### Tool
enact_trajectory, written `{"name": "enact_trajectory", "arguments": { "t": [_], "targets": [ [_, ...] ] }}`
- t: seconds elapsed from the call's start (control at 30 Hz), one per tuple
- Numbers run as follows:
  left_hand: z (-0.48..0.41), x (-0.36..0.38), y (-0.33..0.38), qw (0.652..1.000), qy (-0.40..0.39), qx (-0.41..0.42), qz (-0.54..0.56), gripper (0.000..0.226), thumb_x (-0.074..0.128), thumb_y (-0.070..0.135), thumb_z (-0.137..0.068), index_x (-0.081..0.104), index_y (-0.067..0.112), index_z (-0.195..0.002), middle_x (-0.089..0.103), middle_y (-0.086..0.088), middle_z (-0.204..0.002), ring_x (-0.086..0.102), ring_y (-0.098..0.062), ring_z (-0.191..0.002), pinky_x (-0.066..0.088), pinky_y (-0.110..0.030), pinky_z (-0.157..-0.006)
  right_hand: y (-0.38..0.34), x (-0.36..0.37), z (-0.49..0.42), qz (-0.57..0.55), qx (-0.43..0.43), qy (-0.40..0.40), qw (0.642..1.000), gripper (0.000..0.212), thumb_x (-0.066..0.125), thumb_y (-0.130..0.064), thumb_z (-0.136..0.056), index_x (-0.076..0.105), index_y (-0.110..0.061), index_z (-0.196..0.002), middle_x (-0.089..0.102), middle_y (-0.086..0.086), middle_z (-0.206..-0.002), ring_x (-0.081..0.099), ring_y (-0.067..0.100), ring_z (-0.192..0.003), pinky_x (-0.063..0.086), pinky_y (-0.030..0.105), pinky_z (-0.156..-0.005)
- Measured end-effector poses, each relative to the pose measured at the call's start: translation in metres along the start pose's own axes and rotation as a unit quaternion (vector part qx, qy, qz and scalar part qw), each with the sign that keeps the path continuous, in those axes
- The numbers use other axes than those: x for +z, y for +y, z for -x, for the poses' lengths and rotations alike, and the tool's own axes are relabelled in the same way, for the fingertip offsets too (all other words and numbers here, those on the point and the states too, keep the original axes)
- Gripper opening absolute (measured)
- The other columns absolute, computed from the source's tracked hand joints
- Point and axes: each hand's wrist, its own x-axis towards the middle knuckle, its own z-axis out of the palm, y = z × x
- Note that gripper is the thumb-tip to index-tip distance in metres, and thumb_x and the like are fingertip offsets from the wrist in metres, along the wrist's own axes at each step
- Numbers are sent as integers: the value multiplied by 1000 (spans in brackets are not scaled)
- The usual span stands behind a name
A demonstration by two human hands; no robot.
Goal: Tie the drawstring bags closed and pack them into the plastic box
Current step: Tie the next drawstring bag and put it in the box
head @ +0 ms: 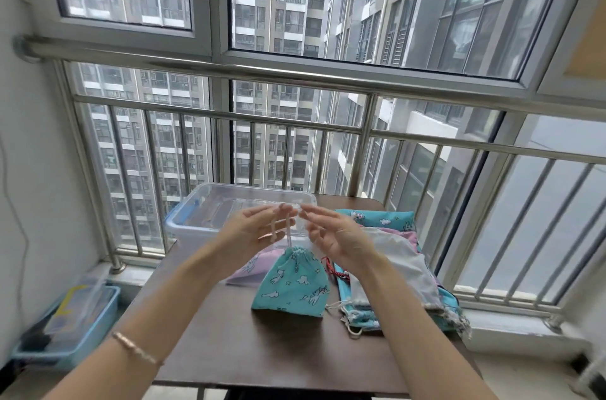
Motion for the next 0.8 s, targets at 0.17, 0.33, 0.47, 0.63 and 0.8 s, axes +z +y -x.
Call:
{"name": "enact_trajectory", "arguments": {
  "t": [0.17, 0.33, 0.47, 0.63, 0.8],
  "targets": [
    [-7, 12, 1, 984, 19, 68, -162, 29, 66, 12, -84, 69, 11, -113, 72, -9, -108, 65, -16, -93, 49, -25, -82, 5, 14, 0, 347, -6, -29, 937, 18, 57, -2, -91, 74, -5, -95, 70, -5, -79, 51, 3, -60, 41, 16, -59],
    [-10, 22, -3, 976, -23, 83, -201, 41, 58, 10, -93, 54, 24, -131, 70, -11, -110, 67, -20, -95, 54, -32, -83, 3, 20, 7, 340, -38, -43, 939, 19, 58, -15, -96, 74, -13, -86, 70, 5, -80, 56, 10, -64, 42, 18, -56],
    [-7, 26, -10, 952, -2, 125, -280, 39, 53, 22, -97, 40, 34, -131, 59, -10, -106, 66, -13, -87, 56, -26, -72, 5, 20, 12, 299, -58, -22, 952, 19, 56, -22, -97, 73, -13, -97, 70, 3, -72, 61, 12, -63, 45, 17, -53],
    [-7, 29, -17, 935, 47, 97, -339, 45, 53, 39, -92, 32, 20, -127, 54, 1, -98, 63, -11, -86, 54, -24, -74, 9, 17, 14, 272, -104, 30, 956, 21, 59, -18, -96, 67, 0, -91, 64, 7, -68, 61, 14, -56, 43, 20, -48],
    [-8, 22, -18, 939, 6, 23, -342, 27, 67, 36, -86, 69, 10, -93, 71, -7, -81, 64, -13, -69, 50, -32, -67, 5, 14, 16, 274, -141, 60, 949, 22, 64, -13, -92, 65, 9, -89, 60, 5, -62, 54, 13, -50, 45, 21, -48]
  ]
}}
